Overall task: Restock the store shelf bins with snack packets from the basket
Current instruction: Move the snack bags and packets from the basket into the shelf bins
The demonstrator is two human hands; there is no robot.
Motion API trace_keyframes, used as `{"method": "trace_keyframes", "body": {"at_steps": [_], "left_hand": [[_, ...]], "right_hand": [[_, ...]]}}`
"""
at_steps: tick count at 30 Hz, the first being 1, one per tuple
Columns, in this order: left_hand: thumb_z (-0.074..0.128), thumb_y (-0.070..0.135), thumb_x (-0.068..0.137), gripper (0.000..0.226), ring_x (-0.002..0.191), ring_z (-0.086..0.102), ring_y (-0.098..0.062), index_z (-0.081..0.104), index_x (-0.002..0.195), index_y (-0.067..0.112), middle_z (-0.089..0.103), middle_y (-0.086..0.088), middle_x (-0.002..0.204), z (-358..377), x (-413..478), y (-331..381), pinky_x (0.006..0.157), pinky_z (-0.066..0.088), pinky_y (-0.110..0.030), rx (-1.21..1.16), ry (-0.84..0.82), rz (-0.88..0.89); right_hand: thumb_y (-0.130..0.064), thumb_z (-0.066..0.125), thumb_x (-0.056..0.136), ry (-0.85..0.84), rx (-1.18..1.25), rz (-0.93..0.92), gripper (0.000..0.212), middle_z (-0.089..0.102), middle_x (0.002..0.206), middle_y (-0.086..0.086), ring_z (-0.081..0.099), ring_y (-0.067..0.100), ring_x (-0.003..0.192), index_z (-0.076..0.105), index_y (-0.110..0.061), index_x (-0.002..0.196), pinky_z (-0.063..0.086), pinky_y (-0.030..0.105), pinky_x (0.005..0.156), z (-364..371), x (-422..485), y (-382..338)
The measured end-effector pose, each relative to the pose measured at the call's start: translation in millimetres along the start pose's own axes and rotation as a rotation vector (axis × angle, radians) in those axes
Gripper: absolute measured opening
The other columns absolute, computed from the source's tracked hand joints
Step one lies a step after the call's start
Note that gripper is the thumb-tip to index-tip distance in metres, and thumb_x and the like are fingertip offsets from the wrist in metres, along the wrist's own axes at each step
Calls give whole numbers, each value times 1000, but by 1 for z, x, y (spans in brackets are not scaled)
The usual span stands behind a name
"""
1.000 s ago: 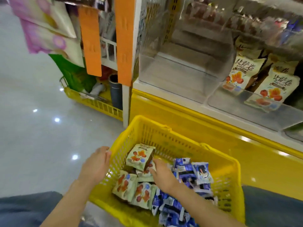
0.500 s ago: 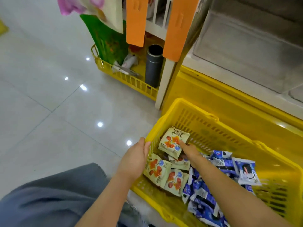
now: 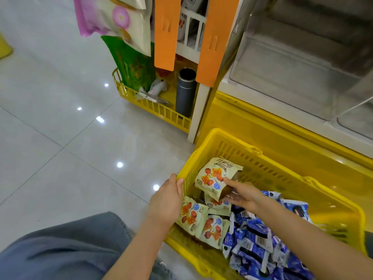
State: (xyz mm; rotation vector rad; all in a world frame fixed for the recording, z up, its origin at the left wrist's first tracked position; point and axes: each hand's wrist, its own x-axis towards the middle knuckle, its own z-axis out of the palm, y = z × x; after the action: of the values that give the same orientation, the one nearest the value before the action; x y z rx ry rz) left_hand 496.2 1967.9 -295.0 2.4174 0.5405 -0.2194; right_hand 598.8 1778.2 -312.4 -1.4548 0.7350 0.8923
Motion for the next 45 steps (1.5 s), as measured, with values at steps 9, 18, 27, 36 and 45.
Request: {"method": "trace_keyframes", "body": {"at_steps": [9, 18, 27, 36, 45], "left_hand": [[40, 56, 89, 43, 82, 64, 3, 43, 120, 27, 62, 8, 110, -34, -15, 57, 62, 45, -5, -912, -192, -88], [66, 37, 81, 40, 81, 72, -20, 58, 113, 15, 74, -4, 90, -54, -3, 31, 69, 57, -34, -1094, -130, -265], [59, 42, 85, 40, 79, 71, -14, 53, 117, 19, 72, -2, 98, -54, 8, 12, 58, 55, -21, -1135, 120, -286], [57, 42, 86, 38, 78, 71, -13, 52, 116, 20, 73, 5, 90, -40, 13, 14, 56, 55, -19, -1108, 94, -258], [56, 41, 87, 38, 83, 71, -20, 51, 118, 19, 74, -1, 93, -41, 3, 44, 70, 58, -35, -1221, 1, -224]], "right_hand": [[-38, 59, 77, -404, -320, -290, 44, 72, 106, 1, 67, 12, 100, 59, -12, 112, 56, 22, 78, -15, -84, -32], [-38, 40, 97, -271, -392, -544, 26, 67, 106, -12, 64, 0, 98, 58, -26, 111, 51, 16, 85, 27, -64, -9], [-41, 54, 92, -98, -633, -126, 46, 54, 129, 8, 59, 12, 91, 41, -10, 123, 45, 8, 55, 33, 8, 102], [-28, 54, 94, 111, -566, -159, 62, 41, 144, 13, 40, 26, 132, 22, -2, 140, 32, 28, 104, 68, 20, 112], [-26, 55, 94, -64, -569, -365, 40, 61, 123, 8, 62, 15, 103, 42, -10, 128, 51, 27, 89, -7, -20, 36]]}}
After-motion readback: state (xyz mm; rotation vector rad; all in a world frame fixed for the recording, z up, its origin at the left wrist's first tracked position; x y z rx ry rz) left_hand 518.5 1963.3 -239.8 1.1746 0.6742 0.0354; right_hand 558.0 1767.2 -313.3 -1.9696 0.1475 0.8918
